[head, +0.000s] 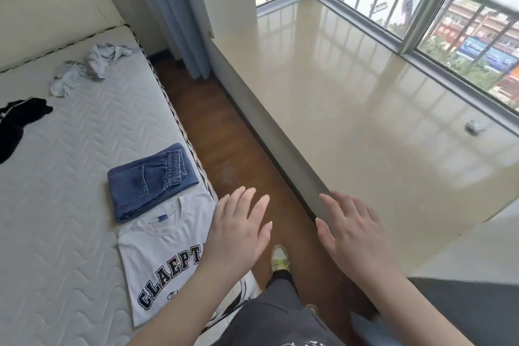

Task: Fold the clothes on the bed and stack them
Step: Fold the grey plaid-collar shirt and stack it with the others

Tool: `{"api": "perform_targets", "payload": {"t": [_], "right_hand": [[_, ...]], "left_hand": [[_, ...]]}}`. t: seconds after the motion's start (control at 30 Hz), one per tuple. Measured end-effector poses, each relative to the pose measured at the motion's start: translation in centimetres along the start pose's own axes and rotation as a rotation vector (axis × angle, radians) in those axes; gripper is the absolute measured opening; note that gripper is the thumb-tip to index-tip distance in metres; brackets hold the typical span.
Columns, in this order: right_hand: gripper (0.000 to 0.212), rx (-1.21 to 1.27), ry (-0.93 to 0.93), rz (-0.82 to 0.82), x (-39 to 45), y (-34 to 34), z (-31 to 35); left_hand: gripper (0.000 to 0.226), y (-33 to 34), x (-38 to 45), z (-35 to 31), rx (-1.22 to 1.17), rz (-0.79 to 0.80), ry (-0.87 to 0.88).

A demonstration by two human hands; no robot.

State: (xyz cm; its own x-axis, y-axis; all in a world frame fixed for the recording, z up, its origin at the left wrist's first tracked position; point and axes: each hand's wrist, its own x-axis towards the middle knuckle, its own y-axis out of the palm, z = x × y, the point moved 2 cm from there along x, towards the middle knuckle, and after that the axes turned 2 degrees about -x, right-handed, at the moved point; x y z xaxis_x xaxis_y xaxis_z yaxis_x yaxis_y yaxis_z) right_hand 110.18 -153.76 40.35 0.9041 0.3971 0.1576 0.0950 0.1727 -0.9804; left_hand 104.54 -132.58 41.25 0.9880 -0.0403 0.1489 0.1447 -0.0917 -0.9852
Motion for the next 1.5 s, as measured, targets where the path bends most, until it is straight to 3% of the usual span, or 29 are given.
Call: {"api": "perform_targets", "payload": {"t": [0.63,0.93,1.13,1.5], "right_hand": [[0.039,0.047,-0.259,0.056,27.7,4.7,6.2],[0.045,0.052,-0.399,-0.01,40.7,6.4,8.1],[0.032,0.105,-0.476,-0.011,50.6,7.7,9.0],[0.032,0.156,-0.652,0.001,62.1,10.9,17.0]], "left_hand": [[0.043,0.3,17.3,18.0,0.017,0.013,-0.182],[0.041,1.7,25.0,23.0,0.036,-0.01,-0.34],[0.047,1.0,31.1,26.1,0.054,0.012,-0.42],[0.049,0.2,37.1,34.6,0.064,0.032,-0.607]]}}
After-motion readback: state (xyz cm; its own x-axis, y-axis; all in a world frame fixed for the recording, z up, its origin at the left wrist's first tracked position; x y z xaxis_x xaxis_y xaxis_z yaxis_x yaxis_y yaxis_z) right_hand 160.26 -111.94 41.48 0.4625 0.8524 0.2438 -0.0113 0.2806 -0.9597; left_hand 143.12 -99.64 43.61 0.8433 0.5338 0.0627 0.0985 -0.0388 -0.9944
